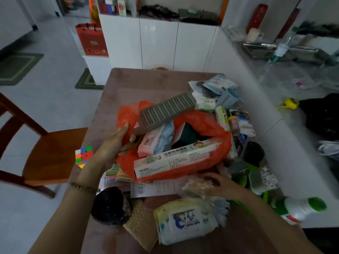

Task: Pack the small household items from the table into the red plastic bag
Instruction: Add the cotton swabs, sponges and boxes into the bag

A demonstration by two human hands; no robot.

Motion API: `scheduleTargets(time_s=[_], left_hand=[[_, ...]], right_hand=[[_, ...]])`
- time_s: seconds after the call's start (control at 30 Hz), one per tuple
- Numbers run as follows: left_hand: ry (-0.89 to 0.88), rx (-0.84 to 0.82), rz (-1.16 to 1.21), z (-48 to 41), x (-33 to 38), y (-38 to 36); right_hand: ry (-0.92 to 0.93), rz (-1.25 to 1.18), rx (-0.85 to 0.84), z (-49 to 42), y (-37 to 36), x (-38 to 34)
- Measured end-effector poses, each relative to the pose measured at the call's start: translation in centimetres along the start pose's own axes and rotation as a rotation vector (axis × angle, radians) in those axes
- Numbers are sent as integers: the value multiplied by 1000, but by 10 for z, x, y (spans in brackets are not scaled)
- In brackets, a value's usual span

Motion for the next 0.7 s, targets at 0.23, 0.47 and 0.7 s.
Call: scheduleTargets(time_s=[0.23, 0.47, 0.7], left_hand=[[1, -7, 71, 6, 0, 0], [-15, -14, 82, 5, 5, -1], [-44, -5, 85, 4, 4, 4]], right_hand=[[-36, -114, 164, 6, -15, 4], [-3, -226, 202, 41, 7, -10], [207, -311, 230, 47, 51, -96]])
Point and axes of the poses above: each hand's wrist, its own z-axis away from the middle knuckle, its own y-axis out of the back of the hand, x = y × z, the point moved 1 cm from there along -z, towards the middle knuckle, and after that the axes turned 3 degrees about x, right-handed, at the moved point
